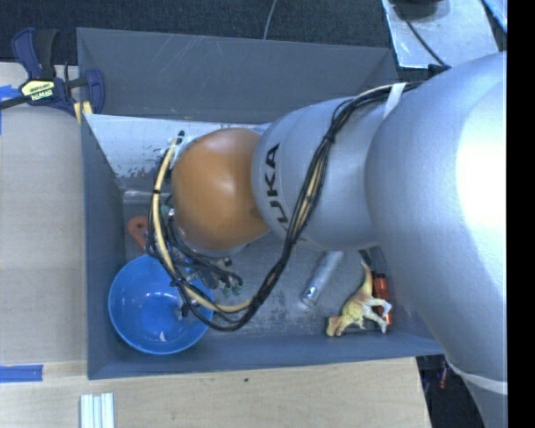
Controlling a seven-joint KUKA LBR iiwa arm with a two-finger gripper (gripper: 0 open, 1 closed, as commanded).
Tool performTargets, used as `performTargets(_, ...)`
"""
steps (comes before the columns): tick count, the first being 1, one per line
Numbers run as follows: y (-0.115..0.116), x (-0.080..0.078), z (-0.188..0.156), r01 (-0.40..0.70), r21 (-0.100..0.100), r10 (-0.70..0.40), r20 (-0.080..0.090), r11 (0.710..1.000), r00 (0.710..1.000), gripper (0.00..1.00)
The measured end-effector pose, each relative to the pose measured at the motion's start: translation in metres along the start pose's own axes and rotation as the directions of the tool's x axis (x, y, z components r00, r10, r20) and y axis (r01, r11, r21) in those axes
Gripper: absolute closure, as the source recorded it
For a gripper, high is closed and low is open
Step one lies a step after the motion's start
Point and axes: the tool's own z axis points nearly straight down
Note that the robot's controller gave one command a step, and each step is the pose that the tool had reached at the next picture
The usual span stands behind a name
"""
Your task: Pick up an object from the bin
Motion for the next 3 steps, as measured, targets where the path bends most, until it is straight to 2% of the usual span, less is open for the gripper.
performTargets(1, 0.009, 0.003, -0.019, 0.081, -0.001, -0.081, -0.005, 0.997, 0.997, 0.00)
performTargets(2, 0.021, 0.015, -0.016, 0.381, -0.001, -0.381, 0.001, 0.925, 0.925, 0.00)
performTargets(3, 0.013, -0.022, 0.030, 0.476, 0.001, -0.476, -0.003, 0.879, 0.879, 0.00)
